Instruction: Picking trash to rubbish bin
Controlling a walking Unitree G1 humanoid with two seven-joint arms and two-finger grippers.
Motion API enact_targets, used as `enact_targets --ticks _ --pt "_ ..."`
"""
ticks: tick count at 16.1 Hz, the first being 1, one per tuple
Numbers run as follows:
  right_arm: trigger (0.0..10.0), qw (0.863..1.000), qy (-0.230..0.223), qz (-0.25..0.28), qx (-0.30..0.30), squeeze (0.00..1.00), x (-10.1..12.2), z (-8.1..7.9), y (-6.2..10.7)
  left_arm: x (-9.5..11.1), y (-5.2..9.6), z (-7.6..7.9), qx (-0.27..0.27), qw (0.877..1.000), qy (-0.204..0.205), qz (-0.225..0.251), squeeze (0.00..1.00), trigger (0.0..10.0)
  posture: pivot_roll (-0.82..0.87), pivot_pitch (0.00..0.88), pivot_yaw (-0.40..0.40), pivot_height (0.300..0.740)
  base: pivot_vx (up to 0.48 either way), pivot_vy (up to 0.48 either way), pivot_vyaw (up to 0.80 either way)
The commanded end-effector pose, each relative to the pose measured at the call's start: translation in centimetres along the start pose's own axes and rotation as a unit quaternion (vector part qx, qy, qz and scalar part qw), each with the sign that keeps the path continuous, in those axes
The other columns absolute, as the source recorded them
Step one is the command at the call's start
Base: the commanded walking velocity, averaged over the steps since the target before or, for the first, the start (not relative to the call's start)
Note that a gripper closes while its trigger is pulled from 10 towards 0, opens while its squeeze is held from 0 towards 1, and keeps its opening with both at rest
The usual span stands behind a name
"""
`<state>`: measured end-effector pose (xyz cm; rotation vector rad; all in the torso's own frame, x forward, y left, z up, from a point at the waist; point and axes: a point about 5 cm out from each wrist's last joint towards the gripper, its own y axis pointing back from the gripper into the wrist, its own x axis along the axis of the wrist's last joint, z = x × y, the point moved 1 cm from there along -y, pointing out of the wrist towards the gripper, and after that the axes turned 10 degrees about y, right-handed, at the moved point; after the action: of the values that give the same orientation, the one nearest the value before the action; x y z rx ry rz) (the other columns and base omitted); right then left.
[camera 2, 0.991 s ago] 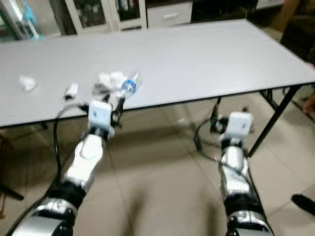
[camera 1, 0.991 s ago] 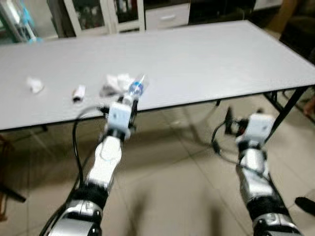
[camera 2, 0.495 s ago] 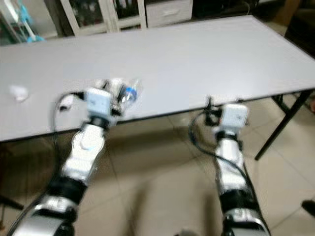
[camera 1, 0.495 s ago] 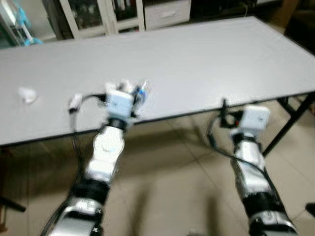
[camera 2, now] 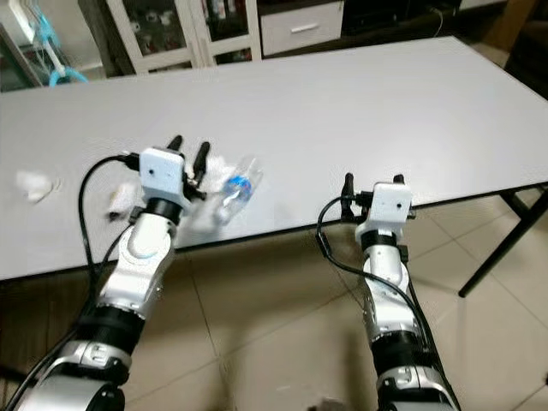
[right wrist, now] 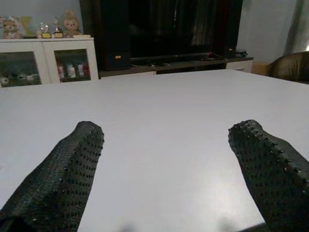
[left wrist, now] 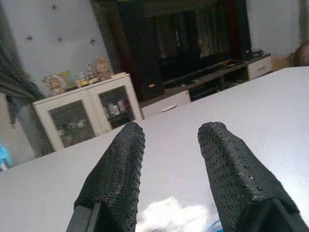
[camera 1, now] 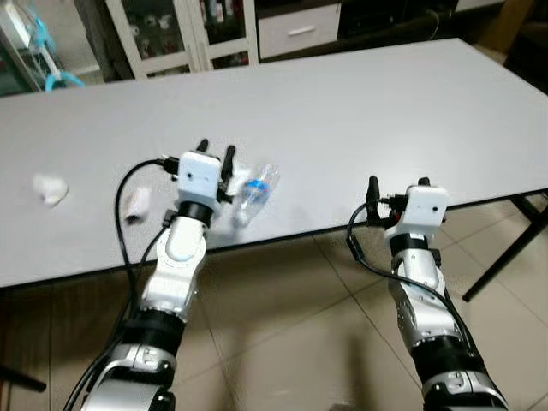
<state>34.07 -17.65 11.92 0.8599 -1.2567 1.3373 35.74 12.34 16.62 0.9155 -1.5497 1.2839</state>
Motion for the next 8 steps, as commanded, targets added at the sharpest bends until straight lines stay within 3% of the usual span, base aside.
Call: enact_targets --ticks 1,2,8 --pt "10.0 1.000 0.001 0.001 -0.006 0.00 0.3 0.3 -0.2 0.4 -0.3 0.4 -0.014 1.000 -0.003 0.004 0.00 10.0 -0.07 0.044 0.059 0.740 0.394 0.000 0.00" --pt "10.0 1.000 0.001 0.000 -0.005 0.00 0.3 0.3 -0.2 0.3 -0.2 0.6 -0.021 1.000 0.001 -0.002 0.00 10.0 -0.06 0.046 0.059 0.740 0.315 0.000 0.00" --pt "10.0 1.000 0.004 -0.011 0.009 0.00 0.2 0.0 -0.3 -0.5 -0.2 1.6 -0.037 0.999 0.010 -0.026 0.00 10.0 -0.06 0.058 0.036 0.740 0.000 0.000 0.00"
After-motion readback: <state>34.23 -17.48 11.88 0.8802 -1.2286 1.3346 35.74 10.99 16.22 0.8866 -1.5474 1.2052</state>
